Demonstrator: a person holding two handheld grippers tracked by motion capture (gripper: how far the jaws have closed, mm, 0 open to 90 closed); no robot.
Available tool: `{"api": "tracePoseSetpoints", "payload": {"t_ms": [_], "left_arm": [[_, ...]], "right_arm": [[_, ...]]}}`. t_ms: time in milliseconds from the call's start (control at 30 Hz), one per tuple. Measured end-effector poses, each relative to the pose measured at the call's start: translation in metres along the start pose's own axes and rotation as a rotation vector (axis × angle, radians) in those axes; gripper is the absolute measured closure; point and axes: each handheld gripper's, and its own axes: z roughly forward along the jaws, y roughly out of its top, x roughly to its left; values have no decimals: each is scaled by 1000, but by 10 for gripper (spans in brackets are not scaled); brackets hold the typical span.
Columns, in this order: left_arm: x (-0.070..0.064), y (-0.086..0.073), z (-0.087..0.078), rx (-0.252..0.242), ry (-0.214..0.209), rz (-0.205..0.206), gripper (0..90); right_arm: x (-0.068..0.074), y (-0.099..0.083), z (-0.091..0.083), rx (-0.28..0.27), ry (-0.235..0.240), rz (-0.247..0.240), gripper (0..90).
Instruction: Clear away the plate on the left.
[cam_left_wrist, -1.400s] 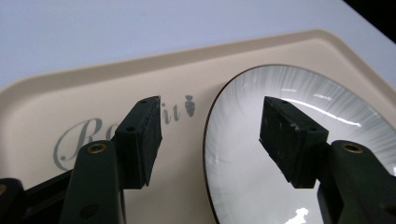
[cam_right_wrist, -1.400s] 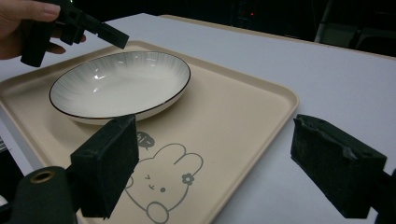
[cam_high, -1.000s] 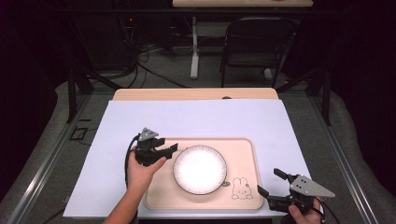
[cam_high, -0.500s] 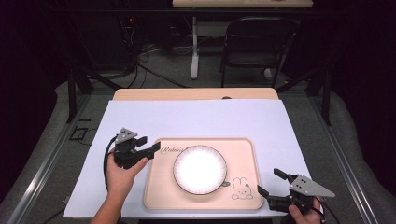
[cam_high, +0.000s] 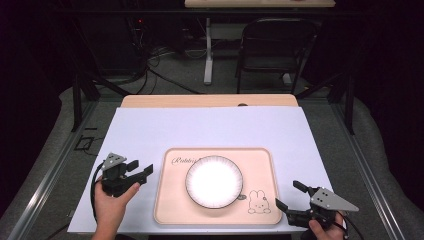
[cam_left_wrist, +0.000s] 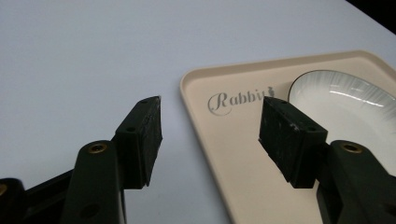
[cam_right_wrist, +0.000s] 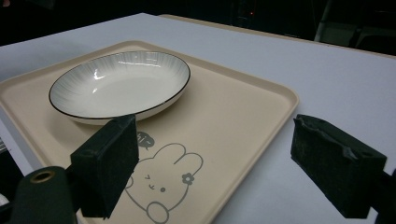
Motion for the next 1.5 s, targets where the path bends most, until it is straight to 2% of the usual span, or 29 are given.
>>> {"api": "tracePoseSetpoints", "payload": {"t_ms": [267, 433, 633, 1000, 1133, 1367, 1500], "left_arm": [[13, -23, 2, 22, 26, -55, 393], [18, -33, 7, 51, 72, -45, 393], [21, -40, 11, 67, 79, -49, 393], [24, -43, 14, 71, 61, -75, 395], [23, -43, 17, 85, 52, -67, 395], [26, -44, 19, 87, 42, -96, 397], [21, -41, 19, 99, 5, -101, 424]], "right_arm": [[0, 0, 0, 2, 0, -1, 146], [0, 0, 0, 2, 0, -1, 147], [0, 0, -1, 0, 0, -4, 146], [1, 0, 0, 0, 2, -6, 147], [1, 0, 0, 1, 2, -7, 147], [1, 0, 0, 1, 2, -6, 147], [0, 0, 0, 5, 1, -4, 147]]}}
